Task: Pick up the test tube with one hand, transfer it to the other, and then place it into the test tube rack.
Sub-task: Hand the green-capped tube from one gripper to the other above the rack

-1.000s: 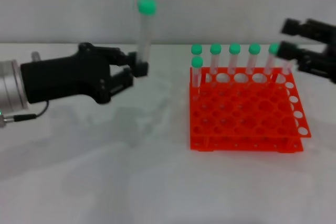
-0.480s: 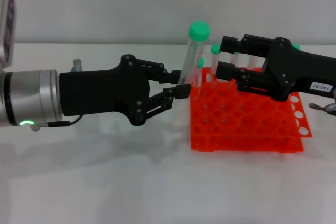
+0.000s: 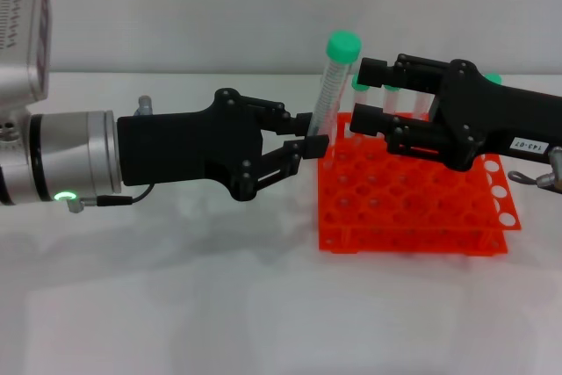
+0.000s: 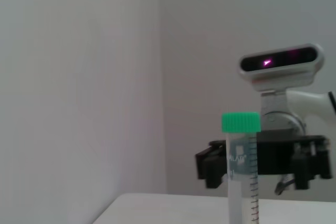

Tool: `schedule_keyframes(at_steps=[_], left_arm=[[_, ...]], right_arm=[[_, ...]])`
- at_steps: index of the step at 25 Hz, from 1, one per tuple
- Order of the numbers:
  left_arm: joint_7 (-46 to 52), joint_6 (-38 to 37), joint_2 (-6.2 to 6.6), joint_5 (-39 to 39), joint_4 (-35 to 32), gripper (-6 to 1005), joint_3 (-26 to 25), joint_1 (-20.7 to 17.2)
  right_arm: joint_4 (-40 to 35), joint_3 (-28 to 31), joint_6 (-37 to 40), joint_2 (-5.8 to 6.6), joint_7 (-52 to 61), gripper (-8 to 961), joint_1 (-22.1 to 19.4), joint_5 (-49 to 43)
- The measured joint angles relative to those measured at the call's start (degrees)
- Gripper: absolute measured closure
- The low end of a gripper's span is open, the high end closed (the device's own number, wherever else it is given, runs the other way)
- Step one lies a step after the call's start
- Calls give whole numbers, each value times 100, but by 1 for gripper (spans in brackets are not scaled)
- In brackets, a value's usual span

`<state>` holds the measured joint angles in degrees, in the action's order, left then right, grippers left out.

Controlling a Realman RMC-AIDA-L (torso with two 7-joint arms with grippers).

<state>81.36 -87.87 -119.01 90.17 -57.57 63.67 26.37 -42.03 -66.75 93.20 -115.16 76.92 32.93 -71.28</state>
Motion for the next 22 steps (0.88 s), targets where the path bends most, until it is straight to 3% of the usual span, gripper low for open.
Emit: schedule_keyframes(at_steps=[15,22], left_arm=[[42,122,-8,83,229,774,276,308],[59,212,-8,97,229,772,366,317]], right_arm=[[40,-21,-52,-31,-176,332,116,18],[44,-22,-154,-33,-227,436,73,35]])
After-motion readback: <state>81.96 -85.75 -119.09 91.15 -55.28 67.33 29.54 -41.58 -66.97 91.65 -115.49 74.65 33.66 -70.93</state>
